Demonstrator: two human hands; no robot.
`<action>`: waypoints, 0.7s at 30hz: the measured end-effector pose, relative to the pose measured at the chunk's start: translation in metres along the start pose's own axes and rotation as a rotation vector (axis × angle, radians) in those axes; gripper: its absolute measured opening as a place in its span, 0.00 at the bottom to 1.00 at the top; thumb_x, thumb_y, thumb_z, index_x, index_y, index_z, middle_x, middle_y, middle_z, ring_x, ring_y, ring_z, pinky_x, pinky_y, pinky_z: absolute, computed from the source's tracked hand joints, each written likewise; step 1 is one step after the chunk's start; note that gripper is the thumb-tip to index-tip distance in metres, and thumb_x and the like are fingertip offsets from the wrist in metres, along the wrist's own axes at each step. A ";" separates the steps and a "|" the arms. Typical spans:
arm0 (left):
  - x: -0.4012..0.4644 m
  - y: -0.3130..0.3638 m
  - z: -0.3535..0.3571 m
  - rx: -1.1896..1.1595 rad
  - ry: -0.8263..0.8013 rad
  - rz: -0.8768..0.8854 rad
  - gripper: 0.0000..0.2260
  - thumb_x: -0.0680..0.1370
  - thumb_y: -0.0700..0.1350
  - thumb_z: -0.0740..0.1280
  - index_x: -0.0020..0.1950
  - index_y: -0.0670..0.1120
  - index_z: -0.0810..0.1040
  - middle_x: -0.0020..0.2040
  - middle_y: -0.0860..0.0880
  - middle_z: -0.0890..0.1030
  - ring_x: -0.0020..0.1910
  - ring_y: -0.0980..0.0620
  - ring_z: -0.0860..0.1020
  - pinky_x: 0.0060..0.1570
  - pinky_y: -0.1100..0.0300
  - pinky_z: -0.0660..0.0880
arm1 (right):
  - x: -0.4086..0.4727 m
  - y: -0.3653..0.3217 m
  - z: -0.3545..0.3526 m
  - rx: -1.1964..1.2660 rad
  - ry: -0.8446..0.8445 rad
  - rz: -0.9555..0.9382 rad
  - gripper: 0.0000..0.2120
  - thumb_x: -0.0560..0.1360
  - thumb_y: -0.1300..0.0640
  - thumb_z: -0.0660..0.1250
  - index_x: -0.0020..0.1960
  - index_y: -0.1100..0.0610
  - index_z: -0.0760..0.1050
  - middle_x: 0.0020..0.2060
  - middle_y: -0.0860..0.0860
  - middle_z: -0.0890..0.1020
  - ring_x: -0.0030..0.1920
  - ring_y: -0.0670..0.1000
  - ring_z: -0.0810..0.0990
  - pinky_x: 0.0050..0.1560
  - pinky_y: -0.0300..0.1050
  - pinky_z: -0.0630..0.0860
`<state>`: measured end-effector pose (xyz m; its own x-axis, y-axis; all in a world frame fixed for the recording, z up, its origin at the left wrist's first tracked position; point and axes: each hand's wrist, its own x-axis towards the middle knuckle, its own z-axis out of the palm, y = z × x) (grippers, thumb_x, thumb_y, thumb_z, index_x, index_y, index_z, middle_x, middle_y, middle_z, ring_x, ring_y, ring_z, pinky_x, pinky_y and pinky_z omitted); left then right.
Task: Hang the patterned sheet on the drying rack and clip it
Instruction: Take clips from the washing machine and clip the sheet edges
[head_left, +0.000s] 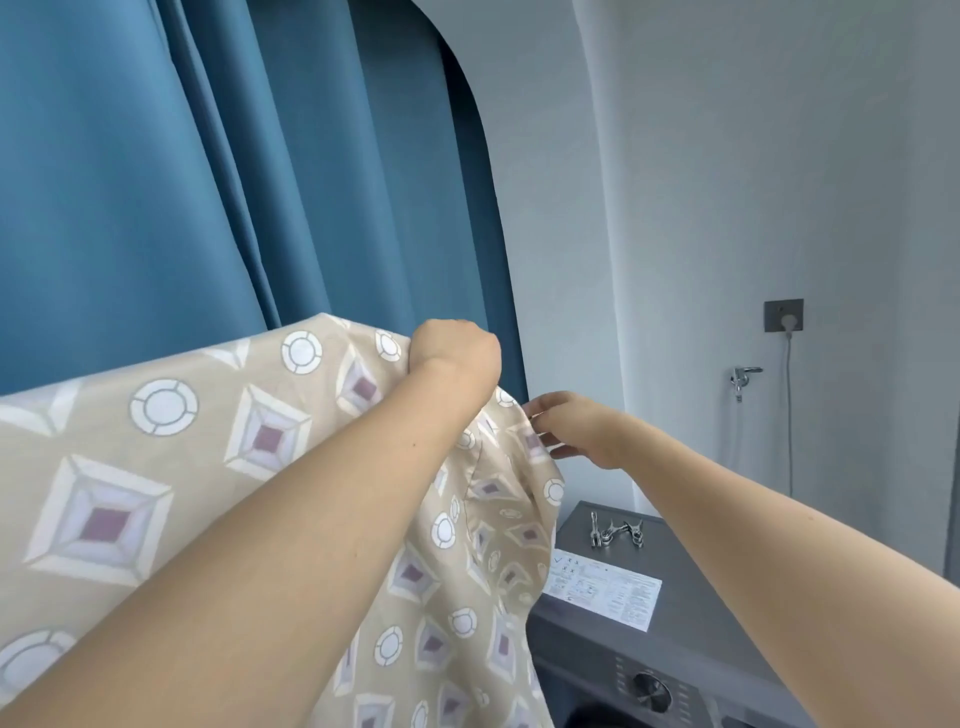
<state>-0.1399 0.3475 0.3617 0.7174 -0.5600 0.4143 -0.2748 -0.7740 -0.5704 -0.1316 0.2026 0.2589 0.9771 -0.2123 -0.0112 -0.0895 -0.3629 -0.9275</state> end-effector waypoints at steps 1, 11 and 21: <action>0.000 0.002 0.000 0.030 -0.030 0.007 0.10 0.74 0.35 0.61 0.50 0.48 0.77 0.49 0.49 0.78 0.44 0.47 0.74 0.38 0.60 0.67 | 0.002 0.001 0.001 -0.019 -0.002 -0.009 0.10 0.75 0.61 0.62 0.55 0.53 0.77 0.48 0.50 0.82 0.46 0.50 0.80 0.51 0.45 0.74; 0.017 0.058 0.027 0.261 -0.039 0.147 0.13 0.77 0.39 0.59 0.60 0.46 0.75 0.58 0.46 0.78 0.58 0.42 0.75 0.60 0.46 0.69 | 0.006 0.041 -0.027 -0.150 0.237 0.052 0.18 0.79 0.59 0.60 0.68 0.56 0.71 0.63 0.54 0.75 0.59 0.56 0.75 0.58 0.47 0.73; 0.063 0.175 0.109 -0.238 -0.056 0.200 0.19 0.77 0.40 0.60 0.68 0.41 0.68 0.65 0.41 0.73 0.63 0.41 0.72 0.62 0.50 0.67 | 0.002 0.139 -0.075 -0.502 0.351 0.160 0.24 0.77 0.59 0.58 0.73 0.58 0.64 0.70 0.55 0.70 0.66 0.56 0.72 0.62 0.46 0.70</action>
<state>-0.0730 0.2095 0.2103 0.6663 -0.6963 0.2668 -0.5514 -0.7010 -0.4522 -0.1570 0.0834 0.1577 0.8304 -0.5531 0.0675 -0.3918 -0.6656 -0.6352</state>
